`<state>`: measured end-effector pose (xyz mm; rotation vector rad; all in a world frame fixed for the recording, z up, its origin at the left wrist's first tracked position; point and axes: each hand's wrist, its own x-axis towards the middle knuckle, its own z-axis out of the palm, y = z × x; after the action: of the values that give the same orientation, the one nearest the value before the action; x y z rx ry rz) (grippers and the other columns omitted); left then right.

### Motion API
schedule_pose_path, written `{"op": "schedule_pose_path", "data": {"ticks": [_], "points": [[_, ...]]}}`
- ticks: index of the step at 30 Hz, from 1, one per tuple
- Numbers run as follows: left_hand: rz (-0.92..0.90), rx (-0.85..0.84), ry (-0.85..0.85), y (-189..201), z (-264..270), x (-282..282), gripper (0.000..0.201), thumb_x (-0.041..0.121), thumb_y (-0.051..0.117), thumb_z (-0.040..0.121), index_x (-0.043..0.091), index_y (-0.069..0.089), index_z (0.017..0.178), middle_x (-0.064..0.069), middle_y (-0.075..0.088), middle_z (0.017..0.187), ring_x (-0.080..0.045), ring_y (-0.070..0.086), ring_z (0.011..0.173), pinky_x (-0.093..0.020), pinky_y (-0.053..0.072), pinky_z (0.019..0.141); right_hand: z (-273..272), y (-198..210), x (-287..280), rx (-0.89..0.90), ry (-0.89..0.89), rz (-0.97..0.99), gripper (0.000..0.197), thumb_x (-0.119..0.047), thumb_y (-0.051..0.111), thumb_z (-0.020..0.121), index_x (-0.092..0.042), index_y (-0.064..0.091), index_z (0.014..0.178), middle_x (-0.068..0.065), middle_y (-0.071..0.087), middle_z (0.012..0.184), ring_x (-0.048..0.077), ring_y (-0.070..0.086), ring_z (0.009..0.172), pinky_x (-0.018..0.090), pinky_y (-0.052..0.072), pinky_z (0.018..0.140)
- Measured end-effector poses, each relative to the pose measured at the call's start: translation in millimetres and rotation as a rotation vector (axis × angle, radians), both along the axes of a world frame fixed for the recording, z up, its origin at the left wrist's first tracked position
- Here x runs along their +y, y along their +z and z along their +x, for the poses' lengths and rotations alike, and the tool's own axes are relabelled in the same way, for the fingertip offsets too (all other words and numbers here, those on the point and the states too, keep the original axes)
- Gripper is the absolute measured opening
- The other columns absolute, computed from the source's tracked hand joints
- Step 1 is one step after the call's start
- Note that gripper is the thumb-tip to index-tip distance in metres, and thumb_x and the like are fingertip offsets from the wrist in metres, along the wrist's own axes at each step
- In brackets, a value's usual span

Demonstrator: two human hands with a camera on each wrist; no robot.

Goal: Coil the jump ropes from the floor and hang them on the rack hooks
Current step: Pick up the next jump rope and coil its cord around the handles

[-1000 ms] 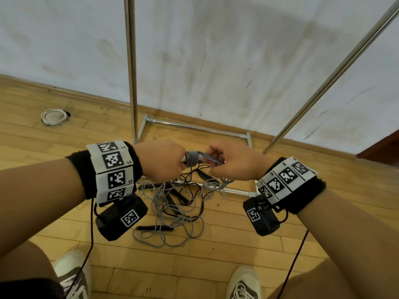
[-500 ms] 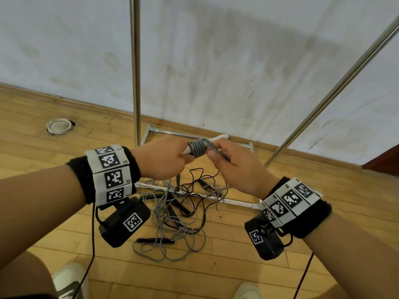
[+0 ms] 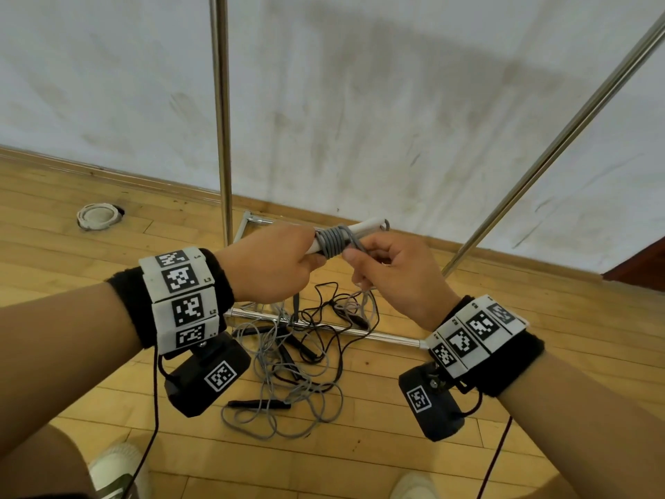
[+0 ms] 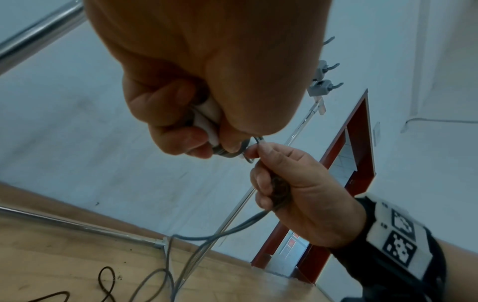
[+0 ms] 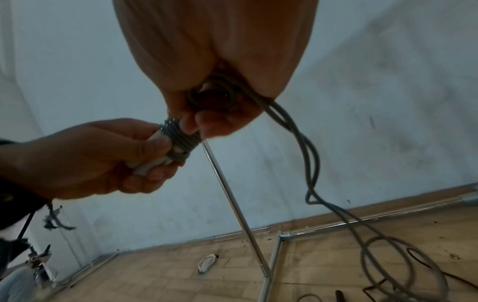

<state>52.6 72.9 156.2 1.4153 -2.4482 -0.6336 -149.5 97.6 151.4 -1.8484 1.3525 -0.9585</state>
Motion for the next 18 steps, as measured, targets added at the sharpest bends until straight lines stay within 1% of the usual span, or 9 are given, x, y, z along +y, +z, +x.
{"op": "schedule_pose_path", "data": {"ticks": [2,4,6,8,10,12,15,17,18], "points": [[-0.016,0.036,0.021,3.0,0.8,-2.3,0.019,0.031,0.051,0.098,0.025,0.047,0.081,-0.001,0.059,0.071,-0.017,0.053,0.056,-0.03,0.04,0.05,3.4,-1.4,-0.1,0.011,-0.041,-0.077,0.012,-0.028,0.062,0.095,-0.026,0.065,0.084,-0.006,0.059,0.057,0.008,0.052,0.051,0.027,0.048,0.051],[-0.037,0.054,0.048,5.7,1.8,-6.0,0.021,0.031,0.051,0.098,0.026,0.046,0.078,-0.001,0.059,0.072,-0.017,0.053,0.058,-0.03,0.039,0.052,8.6,-3.2,0.0,0.031,-0.019,-0.083,0.013,-0.032,0.055,0.099,-0.022,0.06,0.092,-0.009,0.051,0.061,0.009,0.045,0.054,0.031,0.041,0.052],[-0.032,0.072,0.083,7.8,4.0,-11.1,0.022,0.03,0.051,0.098,0.025,0.046,0.077,-0.001,0.057,0.072,-0.016,0.052,0.059,-0.03,0.036,0.052,11.7,-3.7,-0.2,0.034,0.022,-0.044,0.012,-0.035,0.051,0.1,-0.025,0.058,0.099,-0.009,0.054,0.063,0.007,0.049,0.056,0.032,0.043,0.052],[-0.018,0.069,0.115,9.2,8.4,-17.3,0.021,0.031,0.051,0.099,0.022,0.048,0.08,-0.002,0.057,0.073,-0.018,0.052,0.06,-0.031,0.038,0.053,11.9,-2.1,-1.2,0.06,0.025,-0.025,0.009,-0.038,0.054,0.098,-0.031,0.059,0.095,-0.008,0.058,0.06,0.005,0.054,0.053,0.032,0.049,0.053],[0.012,0.087,0.134,9.8,13.3,-22.1,0.021,0.032,0.05,0.099,0.019,0.049,0.081,-0.002,0.057,0.073,-0.018,0.052,0.06,-0.032,0.039,0.053,9.4,-0.2,-3.4,0.108,-0.019,-0.04,0.012,-0.044,0.057,0.092,-0.033,0.058,0.087,0.0,0.061,0.062,0.015,0.057,0.053,0.041,0.055,0.057],[0.041,0.111,0.146,10.5,16.6,-24.7,0.023,0.031,0.05,0.099,0.019,0.05,0.079,-0.001,0.057,0.07,-0.016,0.051,0.056,-0.029,0.037,0.051,6.9,0.6,-5.1,0.145,-0.059,-0.082,0.017,-0.05,0.057,0.089,-0.034,0.058,0.084,0.006,0.064,0.065,0.024,0.06,0.057,0.041,0.054,0.056],[0.049,0.114,0.182,12.4,19.9,-27.3,0.024,0.031,0.049,0.1,0.017,0.052,0.081,-0.005,0.063,0.077,-0.015,0.053,0.06,-0.027,0.04,0.052,4.3,-3.7,-6.5,0.077,-0.01,-0.032,0.006,-0.031,0.064,0.091,-0.034,0.058,0.092,-0.007,0.067,0.072,0.01,0.067,0.061,0.025,0.053,0.052],[0.061,0.119,0.21,13.5,22.0,-28.5,0.024,0.032,0.049,0.1,0.016,0.054,0.084,-0.006,0.064,0.08,-0.015,0.054,0.062,-0.027,0.041,0.053,2.0,-6.8,-6.4,0.013,0.056,0.038,0.023,-0.013,0.066,0.091,-0.032,0.057,0.101,-0.011,0.065,0.077,0.01,0.07,0.069,0.024,0.054,0.055],[0.068,0.119,0.215,13.9,22.5,-28.9,0.024,0.032,0.049,0.1,0.015,0.054,0.085,-0.007,0.064,0.081,-0.016,0.054,0.062,-0.027,0.042,0.053,1.3,-7.2,-6.7,0.023,0.066,0.037,0.025,-0.013,0.066,0.091,-0.033,0.057,0.104,-0.01,0.063,0.076,0.009,0.068,0.067,0.025,0.054,0.057]]}}
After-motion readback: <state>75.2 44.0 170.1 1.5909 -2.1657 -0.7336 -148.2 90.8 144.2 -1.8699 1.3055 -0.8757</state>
